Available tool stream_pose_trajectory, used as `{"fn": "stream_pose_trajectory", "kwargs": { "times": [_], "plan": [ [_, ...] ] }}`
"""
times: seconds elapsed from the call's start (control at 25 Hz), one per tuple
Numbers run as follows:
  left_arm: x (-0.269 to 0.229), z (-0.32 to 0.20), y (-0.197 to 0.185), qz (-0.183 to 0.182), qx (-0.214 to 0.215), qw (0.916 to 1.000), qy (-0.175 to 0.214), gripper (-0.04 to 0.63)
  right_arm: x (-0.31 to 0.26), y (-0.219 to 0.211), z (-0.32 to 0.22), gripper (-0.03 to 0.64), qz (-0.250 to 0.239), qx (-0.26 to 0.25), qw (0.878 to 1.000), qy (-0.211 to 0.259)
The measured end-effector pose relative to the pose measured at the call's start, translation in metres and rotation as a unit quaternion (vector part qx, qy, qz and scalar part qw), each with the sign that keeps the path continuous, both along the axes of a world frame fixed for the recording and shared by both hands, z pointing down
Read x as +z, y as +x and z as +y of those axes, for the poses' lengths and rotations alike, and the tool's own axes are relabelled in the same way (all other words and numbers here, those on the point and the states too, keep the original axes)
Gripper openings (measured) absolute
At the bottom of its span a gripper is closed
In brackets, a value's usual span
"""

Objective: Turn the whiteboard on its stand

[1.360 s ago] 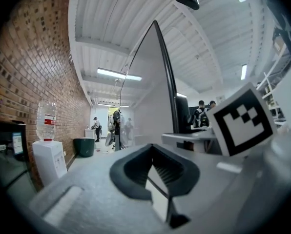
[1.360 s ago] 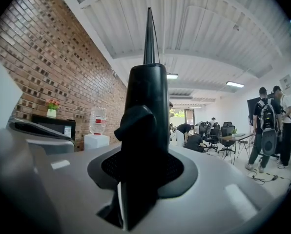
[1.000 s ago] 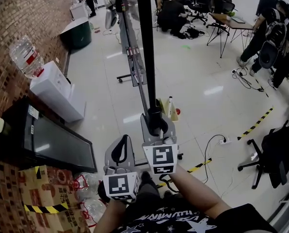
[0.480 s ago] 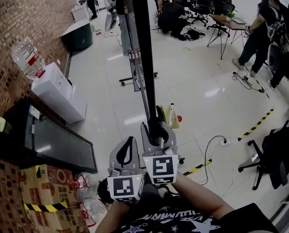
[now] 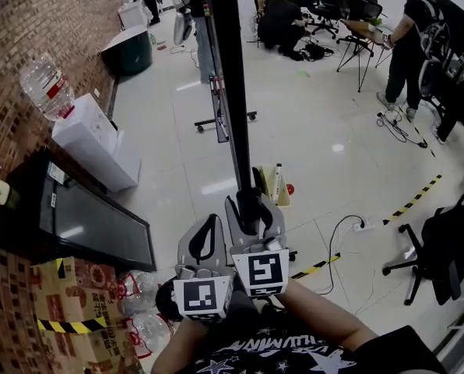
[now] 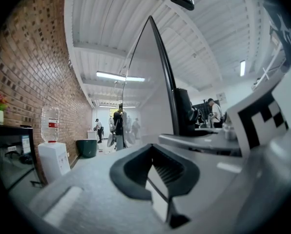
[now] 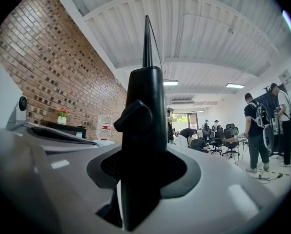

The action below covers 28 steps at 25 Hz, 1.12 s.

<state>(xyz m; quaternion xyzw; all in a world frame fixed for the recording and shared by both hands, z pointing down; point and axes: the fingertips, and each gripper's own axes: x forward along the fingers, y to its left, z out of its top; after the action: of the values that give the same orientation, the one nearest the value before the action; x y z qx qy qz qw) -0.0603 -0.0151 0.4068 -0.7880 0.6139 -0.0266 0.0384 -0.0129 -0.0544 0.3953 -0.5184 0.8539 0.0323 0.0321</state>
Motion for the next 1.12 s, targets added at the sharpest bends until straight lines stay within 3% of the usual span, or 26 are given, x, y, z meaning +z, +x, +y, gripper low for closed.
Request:
{"fn": "stream_pose_trajectory", "kwargs": {
  "times": [0.16, 0.48, 0.68, 0.76, 0.92, 1.12],
  "plan": [
    [-0.003, 0.001, 0.003, 0.004, -0.006, 1.0000, -0.001, 0.005, 0.000, 0.002, 0.002, 0.284, 0.013, -0.005, 1.000, 0.009],
    [-0.005, 0.023, 0.014, 0.000, -0.010, 0.9999, 0.006, 0.005, 0.012, 0.008, 0.027, 0.284, 0.028, -0.024, 0.999, -0.020],
    [-0.002, 0.039, 0.025, 0.003, -0.013, 0.9998, -0.013, 0.005, 0.013, 0.023, 0.048, 0.284, 0.020, -0.026, 0.999, -0.018],
    [0.003, 0.042, 0.024, -0.005, -0.018, 0.9998, 0.003, 0.005, 0.014, 0.030, 0.054, 0.265, 0.023, -0.021, 0.999, -0.017],
    [0.015, 0.049, 0.022, -0.003, -0.025, 0.9997, -0.003, 0.006, 0.022, 0.042, 0.063, 0.125, 0.025, -0.005, 0.999, -0.022],
    [0.021, 0.051, 0.030, -0.008, -0.018, 0.9998, -0.008, 0.005, 0.025, 0.052, 0.066, 0.056, 0.030, 0.000, 0.999, -0.020]
  ]
}}
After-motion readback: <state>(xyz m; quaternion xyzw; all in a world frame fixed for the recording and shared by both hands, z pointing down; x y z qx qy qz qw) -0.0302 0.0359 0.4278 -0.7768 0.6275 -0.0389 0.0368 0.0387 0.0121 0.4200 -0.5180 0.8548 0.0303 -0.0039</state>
